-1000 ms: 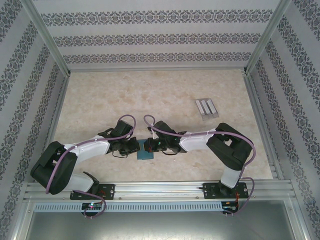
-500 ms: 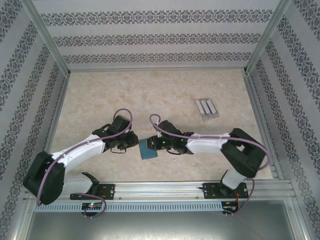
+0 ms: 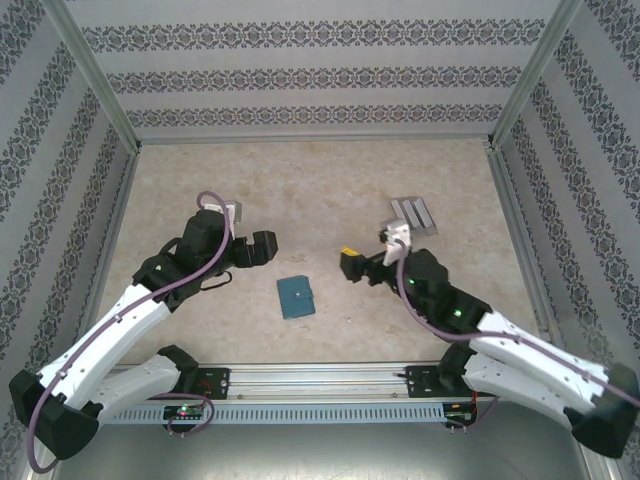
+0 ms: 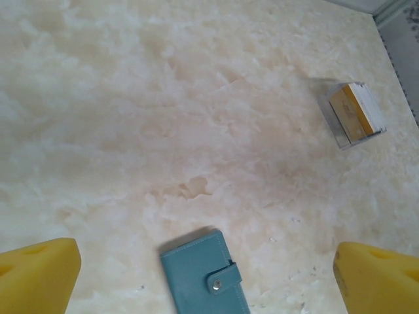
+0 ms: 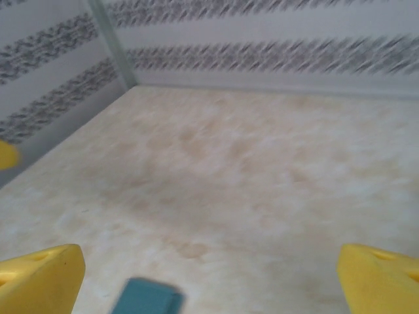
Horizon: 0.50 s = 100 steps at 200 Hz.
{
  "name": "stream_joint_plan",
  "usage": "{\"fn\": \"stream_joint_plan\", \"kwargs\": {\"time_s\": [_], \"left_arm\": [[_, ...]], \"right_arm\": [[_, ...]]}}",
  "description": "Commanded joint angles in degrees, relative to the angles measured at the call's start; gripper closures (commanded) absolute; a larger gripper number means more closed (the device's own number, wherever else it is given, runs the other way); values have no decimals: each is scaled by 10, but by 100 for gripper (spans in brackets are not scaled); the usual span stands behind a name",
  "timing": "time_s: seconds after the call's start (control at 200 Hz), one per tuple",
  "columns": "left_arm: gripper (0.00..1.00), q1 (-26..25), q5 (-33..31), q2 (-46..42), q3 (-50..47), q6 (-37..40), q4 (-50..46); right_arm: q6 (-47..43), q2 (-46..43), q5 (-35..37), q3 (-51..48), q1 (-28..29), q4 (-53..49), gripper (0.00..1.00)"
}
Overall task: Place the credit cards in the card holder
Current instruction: Reset both arms
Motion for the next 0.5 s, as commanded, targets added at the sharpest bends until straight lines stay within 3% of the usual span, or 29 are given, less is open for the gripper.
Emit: {"fn": "stream_joint_plan", "kwargs": {"time_s": [0.0,0.15,0.255,0.325,0.425,0.495], "left_arm": [[0,4,-13,-32,-31,92,39],[0,4,-96,-66,-102,134,118],[0,4,-123,-56,-158,233,189],[0,3,-108,-45,-195,324,252],[0,9,-179,-37,-260,340,390],[0,22,-179,-30,-300,372,483]], "right_arm": [[-134,-92,30,-69,-35,-6,2],[-167,-249,29,-149,-102,-29,2],[-173,-311,16,-200,-152,-3,2],[-163,-318,-3,-222,-195,7,2],[-137,-296,-44,-227,-272,28,2],[-124,-262,-65,-232,-327,59,2]]}}
